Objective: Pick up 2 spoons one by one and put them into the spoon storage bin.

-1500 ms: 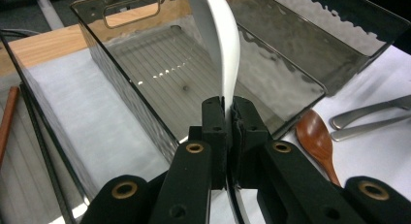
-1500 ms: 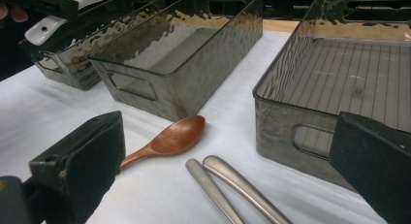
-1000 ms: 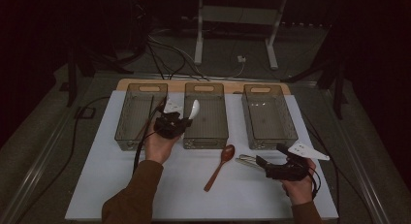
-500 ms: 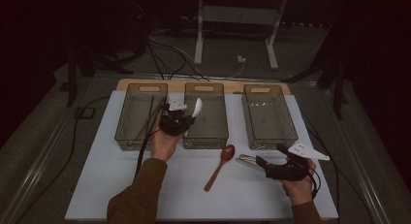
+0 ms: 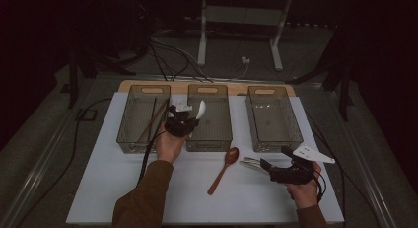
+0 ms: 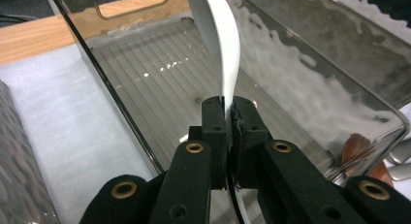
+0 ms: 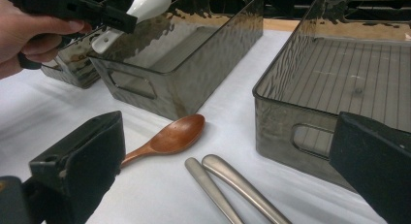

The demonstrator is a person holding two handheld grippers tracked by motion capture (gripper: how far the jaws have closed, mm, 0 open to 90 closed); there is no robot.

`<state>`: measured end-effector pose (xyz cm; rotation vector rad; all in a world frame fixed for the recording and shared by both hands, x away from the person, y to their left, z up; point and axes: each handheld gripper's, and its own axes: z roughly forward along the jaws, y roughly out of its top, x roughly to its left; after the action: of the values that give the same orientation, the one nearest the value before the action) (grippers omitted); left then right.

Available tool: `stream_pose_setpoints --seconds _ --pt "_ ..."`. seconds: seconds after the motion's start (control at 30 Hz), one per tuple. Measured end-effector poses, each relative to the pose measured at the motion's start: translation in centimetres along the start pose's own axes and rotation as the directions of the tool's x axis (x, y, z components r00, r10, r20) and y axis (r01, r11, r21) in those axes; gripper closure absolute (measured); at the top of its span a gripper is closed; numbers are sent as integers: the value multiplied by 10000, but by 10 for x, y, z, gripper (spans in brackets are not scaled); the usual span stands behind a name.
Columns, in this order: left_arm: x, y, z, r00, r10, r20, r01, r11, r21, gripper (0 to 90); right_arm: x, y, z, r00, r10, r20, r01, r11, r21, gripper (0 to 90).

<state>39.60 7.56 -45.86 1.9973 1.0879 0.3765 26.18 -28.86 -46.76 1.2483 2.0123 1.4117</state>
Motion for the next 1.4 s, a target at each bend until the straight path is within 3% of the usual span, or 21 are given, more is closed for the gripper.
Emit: stream_pose_setpoints --seconds 0.53,0.93,1.13,1.2,1.33,1.4 --pt "0 -6 16 9999 -80 -119 89 9972 738 869 0 0 -1 10000 9 8 -9 10000 -35 0" --pt "1 -7 15 9999 -164 -50 168 9956 922 850 0 0 -1 10000 10 5 -10 10000 -39 0" --pt "-2 -3 6 9978 -312 589 303 9994 175 542 -1 0 -1 10000 17 15 -17 10000 -52 0" --pt "-3 -2 2 9982 -322 502 322 9995 17 473 -1 0 -1 10000 16 18 -16 10000 -55 0" --pt "-3 0 -4 9949 -568 830 591 9979 -254 370 -1 1 -2 10000 25 19 -25 10000 -82 0" --pt "-5 1 -6 9966 -521 643 547 9978 -387 270 -1 0 -2 10000 26 29 -26 10000 -83 0"
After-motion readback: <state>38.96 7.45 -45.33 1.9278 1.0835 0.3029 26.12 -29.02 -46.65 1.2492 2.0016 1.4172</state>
